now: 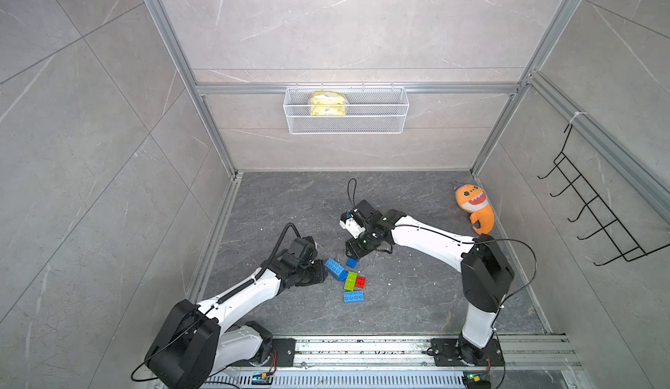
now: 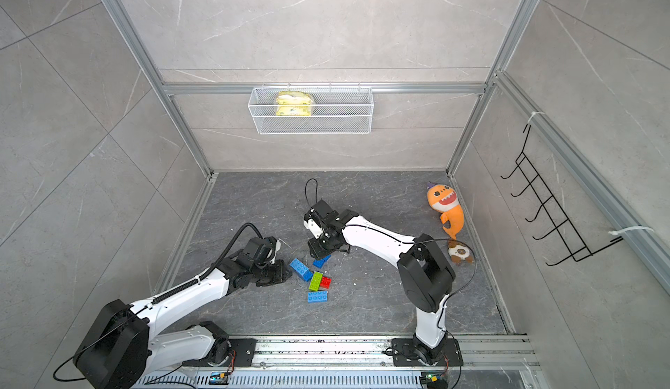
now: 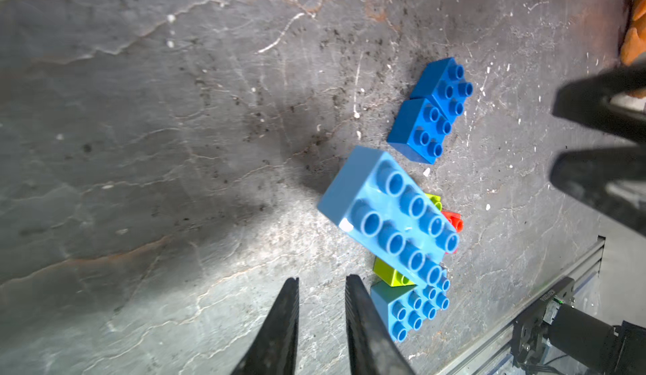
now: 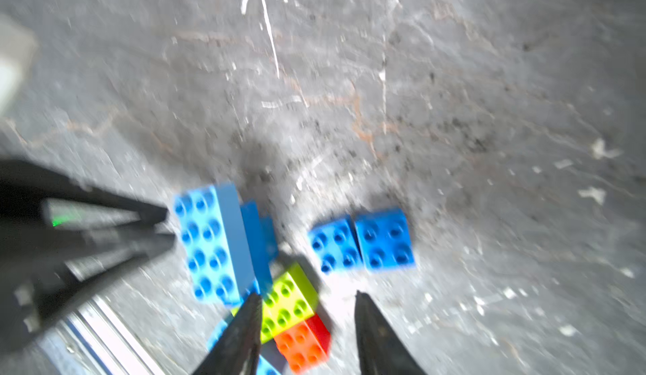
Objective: Assemble a heart with lego
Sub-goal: Pick up the lego brick from the center of the board.
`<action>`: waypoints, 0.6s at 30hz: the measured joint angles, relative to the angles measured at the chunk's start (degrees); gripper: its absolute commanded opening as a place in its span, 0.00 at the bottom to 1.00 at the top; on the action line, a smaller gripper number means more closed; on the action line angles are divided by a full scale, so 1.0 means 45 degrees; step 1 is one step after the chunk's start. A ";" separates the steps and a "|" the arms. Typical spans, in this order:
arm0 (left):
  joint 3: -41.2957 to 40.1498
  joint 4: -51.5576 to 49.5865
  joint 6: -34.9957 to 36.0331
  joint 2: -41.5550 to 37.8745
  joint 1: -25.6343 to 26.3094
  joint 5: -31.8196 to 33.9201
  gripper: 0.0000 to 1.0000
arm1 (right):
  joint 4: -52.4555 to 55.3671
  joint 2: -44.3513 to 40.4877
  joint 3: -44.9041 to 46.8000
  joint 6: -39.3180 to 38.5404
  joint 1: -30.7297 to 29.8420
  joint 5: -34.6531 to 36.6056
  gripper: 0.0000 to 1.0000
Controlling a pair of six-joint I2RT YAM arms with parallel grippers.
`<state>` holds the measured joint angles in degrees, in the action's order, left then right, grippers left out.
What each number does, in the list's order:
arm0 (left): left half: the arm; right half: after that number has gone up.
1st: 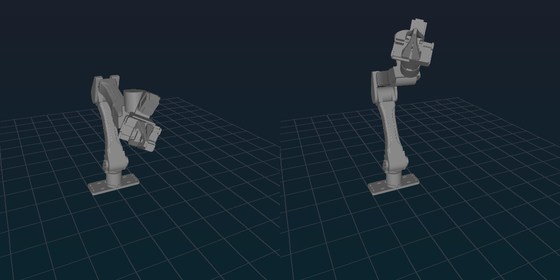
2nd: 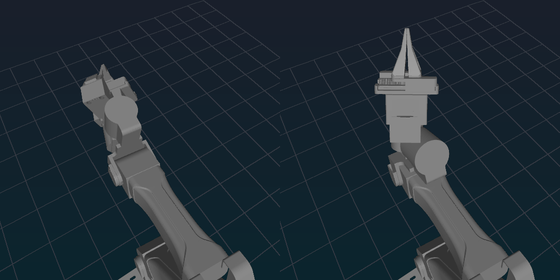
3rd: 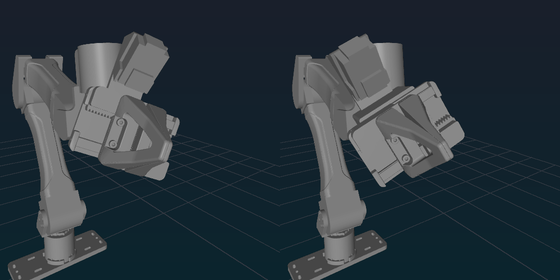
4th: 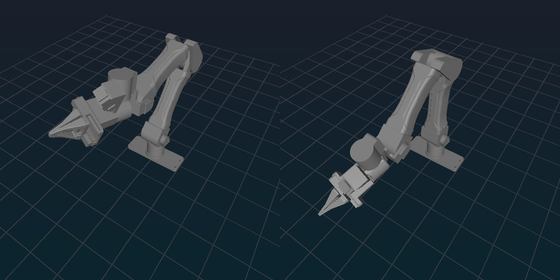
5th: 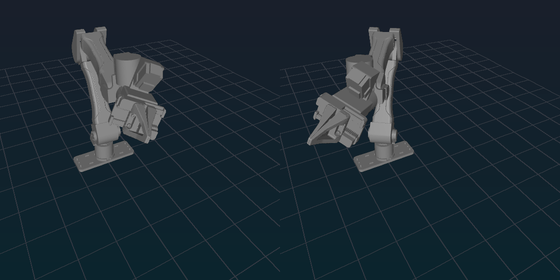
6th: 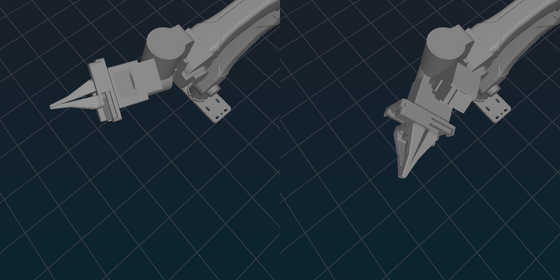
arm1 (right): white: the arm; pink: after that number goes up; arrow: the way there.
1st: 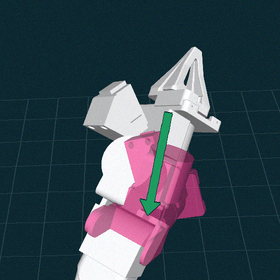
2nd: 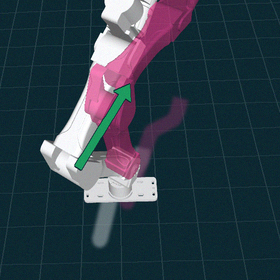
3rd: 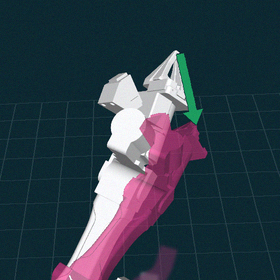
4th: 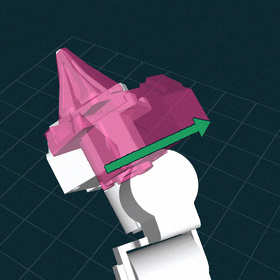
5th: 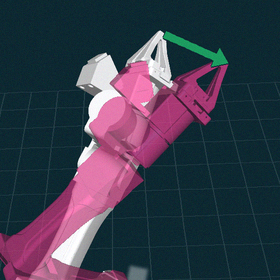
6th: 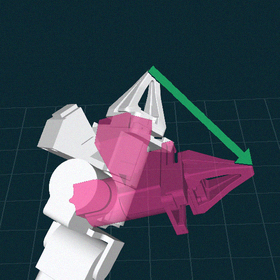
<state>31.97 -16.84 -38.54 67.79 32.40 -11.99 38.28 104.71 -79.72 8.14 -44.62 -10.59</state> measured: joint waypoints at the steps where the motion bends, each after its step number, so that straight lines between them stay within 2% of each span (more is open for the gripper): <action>1: -0.0083 0.0019 -0.0024 -0.0073 -0.0083 0.0000 0.30 | -0.0039 -0.0209 0.0374 -0.0219 0.0000 0.0102 0.53; 3: -0.0306 0.0053 -0.0117 -0.0282 -0.0355 0.0015 0.31 | -0.0277 -0.0690 0.1375 -0.0753 -0.0005 0.0291 0.57; 8: -0.0918 0.0486 -0.0515 -0.0646 -0.1292 -0.0131 0.36 | -0.0481 -0.1773 0.3220 -0.2059 -0.0005 0.0126 0.59; 13: -0.1190 0.1185 -0.0835 -0.0597 -0.2113 -0.0656 0.38 | -0.0622 -0.1836 0.3283 -0.3089 -0.0238 -0.0068 0.59; 18: -0.1132 0.1608 -0.0923 -0.0194 -0.2191 -0.1025 0.38 | -0.0699 -0.1039 0.2890 -0.3740 -0.1030 -0.0005 0.59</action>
<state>26.87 -9.61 -42.70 66.92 22.55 -16.60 35.14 100.03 -66.72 -8.69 -49.25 -10.61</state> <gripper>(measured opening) 0.379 0.591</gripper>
